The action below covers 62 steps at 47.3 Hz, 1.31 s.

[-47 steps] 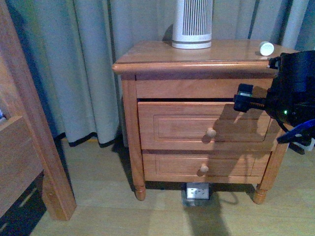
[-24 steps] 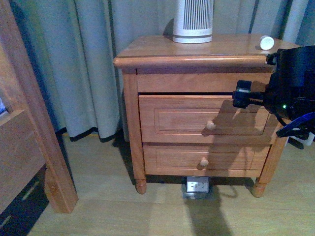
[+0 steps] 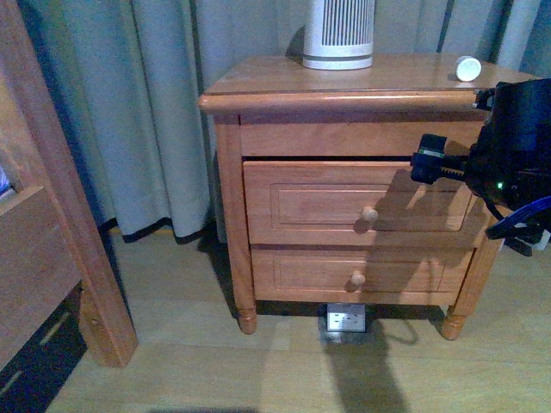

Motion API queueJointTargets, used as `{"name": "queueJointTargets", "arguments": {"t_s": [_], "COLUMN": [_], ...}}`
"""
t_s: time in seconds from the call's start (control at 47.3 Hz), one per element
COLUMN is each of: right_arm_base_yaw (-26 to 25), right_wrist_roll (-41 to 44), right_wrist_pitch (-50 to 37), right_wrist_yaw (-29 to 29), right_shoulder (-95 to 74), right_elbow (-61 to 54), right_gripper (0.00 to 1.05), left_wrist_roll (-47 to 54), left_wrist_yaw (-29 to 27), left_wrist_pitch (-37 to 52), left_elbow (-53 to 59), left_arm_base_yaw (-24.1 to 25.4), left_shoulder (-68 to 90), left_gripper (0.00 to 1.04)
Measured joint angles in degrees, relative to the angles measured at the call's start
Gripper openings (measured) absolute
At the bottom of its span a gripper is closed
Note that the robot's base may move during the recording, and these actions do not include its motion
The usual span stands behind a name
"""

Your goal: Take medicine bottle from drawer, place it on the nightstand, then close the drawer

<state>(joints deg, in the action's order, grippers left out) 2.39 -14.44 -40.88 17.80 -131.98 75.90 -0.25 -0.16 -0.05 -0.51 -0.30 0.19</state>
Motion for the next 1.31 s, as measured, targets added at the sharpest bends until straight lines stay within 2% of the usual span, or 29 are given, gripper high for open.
{"name": "queueJointTargets", "arguments": {"t_s": [0.338, 0.655, 0.929, 1.119, 1.225, 1.309], "right_arm_base_yaw": [-0.1, 0.0, -0.3, -4.0, -6.8, -8.3], "right_wrist_roll": [0.9, 1.2, 1.9, 5.9, 7.9, 8.3], "right_wrist_pitch": [2.4, -1.8, -5.8, -7.7, -5.5, 2.9], "right_wrist_yaw": [-0.1, -0.9, -2.9, -1.6, -0.2, 0.6], "right_shoulder": [-0.7, 3.1, 25.2, 45.8, 60.9, 78.5], "right_elbow": [1.9, -3.2, -21.4, -41.1, -51.8, -61.3], "right_gripper": [0.98, 0.98, 0.98, 0.98, 0.98, 0.98], "left_wrist_roll": [0.0, 0.0, 0.0, 0.0, 0.0, 0.0], "left_wrist_yaw": [0.0, 0.0, 0.0, 0.0, 0.0, 0.0], "left_wrist_pitch": [0.0, 0.0, 0.0, 0.0, 0.0, 0.0], "left_elbow": [0.0, 0.0, 0.0, 0.0, 0.0, 0.0], "left_arm_base_yaw": [0.0, 0.0, 0.0, 0.0, 0.0, 0.0], "left_shoulder": [0.0, 0.0, 0.0, 0.0, 0.0, 0.0], "left_gripper": [0.98, 0.98, 0.98, 0.98, 0.98, 0.98]}}
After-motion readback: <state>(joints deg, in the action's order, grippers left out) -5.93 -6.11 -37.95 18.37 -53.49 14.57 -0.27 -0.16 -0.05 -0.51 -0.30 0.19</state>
